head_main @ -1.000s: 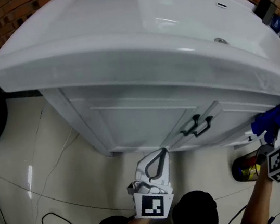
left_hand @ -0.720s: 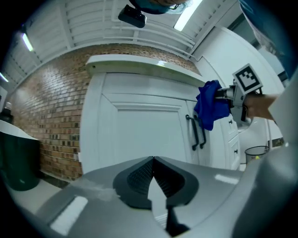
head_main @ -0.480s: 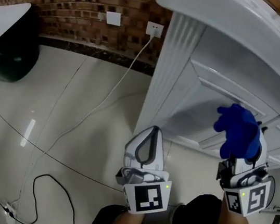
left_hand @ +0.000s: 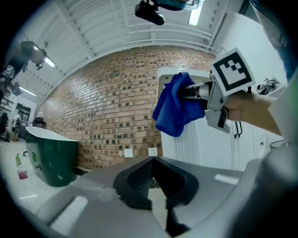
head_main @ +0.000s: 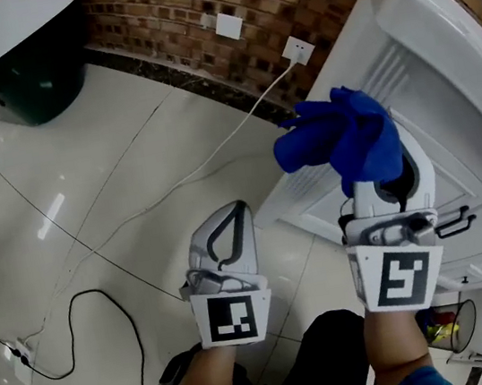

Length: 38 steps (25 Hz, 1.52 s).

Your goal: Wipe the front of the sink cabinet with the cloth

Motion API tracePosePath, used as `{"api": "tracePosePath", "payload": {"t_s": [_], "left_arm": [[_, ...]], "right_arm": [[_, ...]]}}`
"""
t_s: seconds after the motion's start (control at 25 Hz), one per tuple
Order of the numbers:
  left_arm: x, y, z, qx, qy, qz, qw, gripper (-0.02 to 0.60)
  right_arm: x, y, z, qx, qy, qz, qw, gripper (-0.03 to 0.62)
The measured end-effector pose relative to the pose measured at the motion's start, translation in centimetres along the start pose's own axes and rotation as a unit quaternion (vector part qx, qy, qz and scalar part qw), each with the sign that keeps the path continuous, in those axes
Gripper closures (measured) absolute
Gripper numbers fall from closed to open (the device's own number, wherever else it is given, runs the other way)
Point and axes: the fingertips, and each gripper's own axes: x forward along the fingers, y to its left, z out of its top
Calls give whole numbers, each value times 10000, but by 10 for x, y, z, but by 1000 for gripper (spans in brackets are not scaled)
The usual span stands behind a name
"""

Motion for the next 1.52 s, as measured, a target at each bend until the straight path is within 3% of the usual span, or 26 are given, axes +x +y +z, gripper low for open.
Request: {"api": "tracePosePath", "payload": {"t_s": [0.12,0.2,0.52,0.64,0.8,1.08,1.32,1.52], "left_arm": [[-7,9,-1,-158,76,98,9998,577],[-8,10,-1,-224,96,113,9996,577],[1,-9,-6,-251,203,-5,9995,577],[1,-7,-10,-278,219,79,9993,577],[4,-8,-20,-297,365,138,9988,577],[8,-9,-24,-264,440,118,9986,577],[15,-14,-39,-335,711,-13,9969,577],[14,-17,-40,-376,766,-36,9964,577]], "right_arm": [[1,-13,-22,-173,349,-365,9986,526],[-1,-12,-38,-154,544,-386,9977,526],[-24,25,-103,-27,1148,-179,9932,525],[-33,56,-134,28,1297,108,9915,517],[-53,98,-196,120,2107,521,9761,516],[-75,160,-279,114,2986,1190,9469,514],[-90,185,-328,16,3508,1594,9228,514],[-90,184,-327,246,3523,1637,9211,514]]}}
